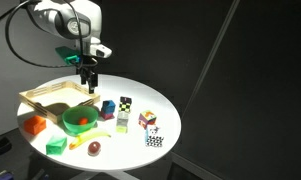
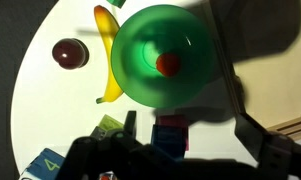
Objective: Place the blue block on top of the pink block
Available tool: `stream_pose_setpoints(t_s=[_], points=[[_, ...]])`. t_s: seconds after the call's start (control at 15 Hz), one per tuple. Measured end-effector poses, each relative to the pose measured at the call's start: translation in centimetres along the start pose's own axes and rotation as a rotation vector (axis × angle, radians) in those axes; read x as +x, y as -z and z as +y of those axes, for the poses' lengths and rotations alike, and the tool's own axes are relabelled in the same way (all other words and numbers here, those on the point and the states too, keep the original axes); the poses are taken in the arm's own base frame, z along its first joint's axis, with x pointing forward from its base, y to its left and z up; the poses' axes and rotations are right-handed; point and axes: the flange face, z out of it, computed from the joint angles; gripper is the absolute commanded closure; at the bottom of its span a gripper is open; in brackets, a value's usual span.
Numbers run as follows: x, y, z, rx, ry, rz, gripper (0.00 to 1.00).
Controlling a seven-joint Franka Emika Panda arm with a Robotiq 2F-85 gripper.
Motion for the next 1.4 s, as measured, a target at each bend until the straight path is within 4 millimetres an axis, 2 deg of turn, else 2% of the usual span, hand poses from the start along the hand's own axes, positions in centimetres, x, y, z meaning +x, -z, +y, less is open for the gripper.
stream_pose_setpoints(t_s=[0.73,1.07,1.4], points=[[-5.6,2.0,-0.1,0.029,0.142,-0.073,0.00],[-7.6,2.8,-0.1,0.023,0.188,-0.118,0.00],[-9.0,4.3,-0.3,0.028,0.242,-0.110,0.00]])
